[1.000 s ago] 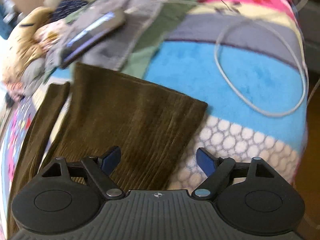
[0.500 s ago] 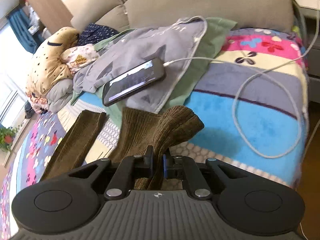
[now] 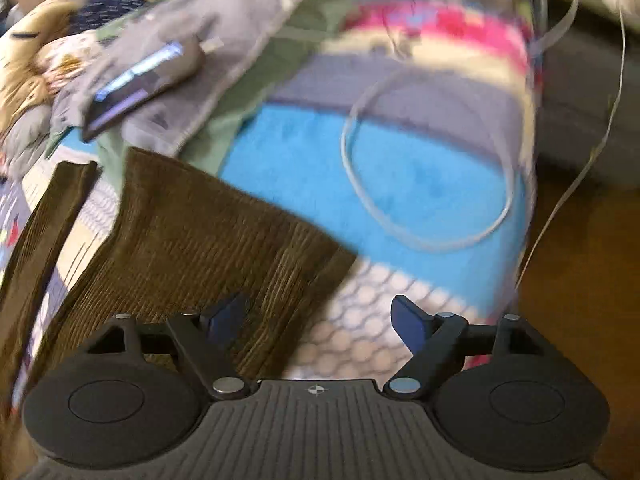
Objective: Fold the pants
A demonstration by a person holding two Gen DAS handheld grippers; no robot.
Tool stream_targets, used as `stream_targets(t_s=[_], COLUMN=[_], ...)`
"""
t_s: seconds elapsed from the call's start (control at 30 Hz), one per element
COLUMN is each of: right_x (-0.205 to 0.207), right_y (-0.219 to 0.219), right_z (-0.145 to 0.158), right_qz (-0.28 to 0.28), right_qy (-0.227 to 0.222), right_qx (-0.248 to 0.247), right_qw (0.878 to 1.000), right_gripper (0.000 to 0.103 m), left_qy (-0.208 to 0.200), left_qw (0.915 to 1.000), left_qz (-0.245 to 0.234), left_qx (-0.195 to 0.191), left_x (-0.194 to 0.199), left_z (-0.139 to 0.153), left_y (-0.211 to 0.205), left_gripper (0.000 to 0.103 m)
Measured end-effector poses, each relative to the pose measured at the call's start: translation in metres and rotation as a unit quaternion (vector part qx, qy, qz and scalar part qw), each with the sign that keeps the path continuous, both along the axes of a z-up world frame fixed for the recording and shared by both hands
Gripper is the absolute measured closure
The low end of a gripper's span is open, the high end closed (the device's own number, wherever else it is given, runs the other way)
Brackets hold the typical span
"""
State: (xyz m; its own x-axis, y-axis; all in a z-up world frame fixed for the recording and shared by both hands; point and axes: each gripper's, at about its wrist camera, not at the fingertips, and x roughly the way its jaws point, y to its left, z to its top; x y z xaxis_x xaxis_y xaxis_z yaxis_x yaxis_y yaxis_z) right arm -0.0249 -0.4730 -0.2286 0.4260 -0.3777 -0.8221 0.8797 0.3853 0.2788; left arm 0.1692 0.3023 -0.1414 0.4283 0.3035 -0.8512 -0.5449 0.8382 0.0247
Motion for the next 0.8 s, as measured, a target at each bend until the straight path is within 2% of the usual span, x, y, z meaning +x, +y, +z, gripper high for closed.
stream_targets(t_s=[0.07,0.2,0.3,0.4,0.47,0.57,0.7,0.8], right_x=[-0.01,-0.024,-0.026,-0.031,-0.037,-0.046,-0.06,-0.063], right_y=[0.012,0.046,0.082,0.123,0.148,0.181,0.21,0.222], right_z=[0.024,0.075,0.111,0.14,0.154,0.168,0.183,0.186], right_qz=[0.028,0.093,0.162,0.228,0.272,0.323,0.358,0.378], right_qy=[-0.016,-0.06,-0.089,-0.117,-0.142,-0.153,-0.171,-0.176], right_qx=[-0.023,-0.071,-0.1,-0.107,-0.097,-0.081,-0.089,-0.106], right_qw=[0.999,0.991,0.978,0.961,0.947,0.93,0.913,0.903], right_gripper=[0.02,0.016,0.009,0.005,0.003,0.003,0.001,0.001], left_qy=[0.0,-0.027,-0.055,-0.071,-0.082,-0.106,-0.112,-0.117], left_qw=[0.9997,0.9953,0.9883,0.9788,0.9721,0.9629,0.9527,0.9472], left_qz=[-0.025,-0.081,-0.131,-0.177,-0.206,-0.24,-0.275,-0.289], left_qx=[0.008,0.046,0.057,0.075,0.078,0.065,0.062,0.076], left_x=[-0.012,-0.046,-0.072,-0.09,-0.102,-0.125,-0.148,-0.153], left_z=[0.013,0.05,0.076,0.097,0.11,0.122,0.132,0.138], left_y=[-0.005,-0.03,-0.056,-0.083,-0.101,-0.125,-0.151,-0.167], left_gripper=[0.004,0.0,0.0,0.0,0.0,0.0,0.0,0.0])
